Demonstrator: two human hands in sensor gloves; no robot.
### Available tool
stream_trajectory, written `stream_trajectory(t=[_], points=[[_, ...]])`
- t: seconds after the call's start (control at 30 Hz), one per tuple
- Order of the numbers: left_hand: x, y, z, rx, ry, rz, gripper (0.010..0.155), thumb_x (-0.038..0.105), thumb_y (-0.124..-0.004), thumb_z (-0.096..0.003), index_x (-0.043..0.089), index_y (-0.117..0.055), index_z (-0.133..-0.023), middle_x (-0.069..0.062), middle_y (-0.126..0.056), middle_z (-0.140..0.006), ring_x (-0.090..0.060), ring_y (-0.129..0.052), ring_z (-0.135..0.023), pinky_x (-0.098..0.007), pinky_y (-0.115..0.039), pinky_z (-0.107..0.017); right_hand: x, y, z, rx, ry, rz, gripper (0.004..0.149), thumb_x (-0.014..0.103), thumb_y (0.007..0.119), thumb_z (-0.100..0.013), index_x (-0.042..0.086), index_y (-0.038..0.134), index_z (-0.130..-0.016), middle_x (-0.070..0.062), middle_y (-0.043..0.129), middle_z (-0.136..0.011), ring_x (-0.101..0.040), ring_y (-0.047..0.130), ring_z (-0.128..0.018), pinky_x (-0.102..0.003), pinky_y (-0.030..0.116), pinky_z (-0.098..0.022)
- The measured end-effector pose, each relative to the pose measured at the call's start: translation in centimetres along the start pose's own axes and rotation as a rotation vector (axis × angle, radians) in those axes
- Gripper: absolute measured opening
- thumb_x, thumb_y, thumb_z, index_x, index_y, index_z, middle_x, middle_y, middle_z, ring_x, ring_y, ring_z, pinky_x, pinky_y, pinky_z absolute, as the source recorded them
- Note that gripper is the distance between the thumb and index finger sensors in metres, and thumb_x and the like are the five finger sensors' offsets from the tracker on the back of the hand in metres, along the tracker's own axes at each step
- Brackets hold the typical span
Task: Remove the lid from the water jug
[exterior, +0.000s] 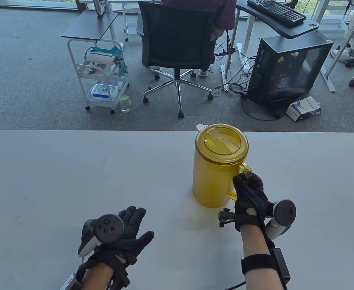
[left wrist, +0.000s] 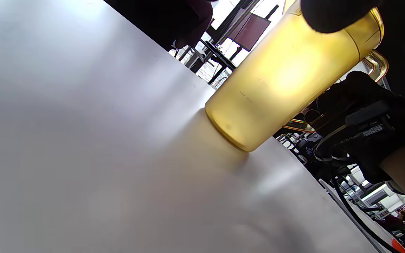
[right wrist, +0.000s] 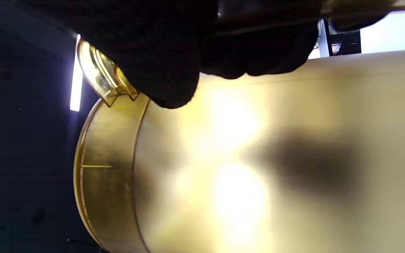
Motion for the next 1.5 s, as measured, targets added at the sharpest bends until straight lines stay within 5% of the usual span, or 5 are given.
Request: stream_trajectory(t=[0.83,1.07,1.17,1.27,1.5], points=[[-3.0,2.1,0.5,0.11,0.152,0.077,0.077,0.063,-0.063,-0.056,0.008,-0.053,-0.109,-0.031,-0.053,-0.116,-0.062,-0.053,-0.1,-0.076,-0.041,-0.062,2.3,6.3,8.9,0.655,0.014,-0.159,0.043,0.036,0.089,-0.047,0.013,0.075,-0.08,-0.006,0.086,-0.07,-0.032,0.089,-0.056,-0.067,0.064,-0.054],[-3.6,5.4,2.5,0.341,0.195,0.152,0.069,0.061,-0.068,-0.0555,0.009,-0.067,-0.101,-0.026,-0.077,-0.102,-0.053,-0.08,-0.082,-0.073,-0.053,-0.06,1.6,6.4,8.8,0.736,0.052,-0.109,0.044,0.038,0.086,-0.049,0.014,0.071,-0.083,-0.005,0.084,-0.071,-0.031,0.089,-0.057,-0.064,0.069,-0.052],[-0.5,9.7,5.7,0.766,-0.058,0.201,0.057,0.057,-0.076,-0.0538,0.012,-0.082,-0.089,-0.019,-0.096,-0.084,-0.042,-0.101,-0.057,-0.068,-0.068,-0.056,1.7,6.9,8.8,0.785,0.027,-0.076,0.046,0.04,0.084,-0.049,0.013,0.07,-0.084,-0.006,0.082,-0.071,-0.031,0.089,-0.055,-0.061,0.071,-0.05],[5.5,12.6,7.6,0.833,-0.266,0.105,0.059,0.056,-0.079,-0.0541,0.013,-0.076,-0.094,-0.017,-0.091,-0.092,-0.041,-0.099,-0.064,-0.068,-0.066,-0.059,1.7,7.1,8.9,0.809,0.025,-0.068,0.046,0.041,0.082,-0.051,0.013,0.069,-0.085,-0.005,0.081,-0.072,-0.03,0.088,-0.055,-0.059,0.071,-0.05],[20.5,11.9,3.7,0.337,-0.469,-0.423,0.067,0.05,-0.093,-0.0478,0.019,-0.07,-0.103,-0.014,-0.08,-0.11,-0.039,-0.094,-0.091,-0.063,-0.067,-0.068,1.6,7.2,8.9,0.816,0.029,-0.062,0.047,0.042,0.082,-0.051,0.014,0.069,-0.086,-0.005,0.081,-0.072,-0.03,0.088,-0.056,-0.06,0.071,-0.051]])
Point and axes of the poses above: the tracker on the back of each hand, its own x axis roughly to the thumb side, its own z axis roughly from the fingertips to the wrist, y = z × x, the point moved 4 cm from there along -z, roughly from the wrist to the fingertips
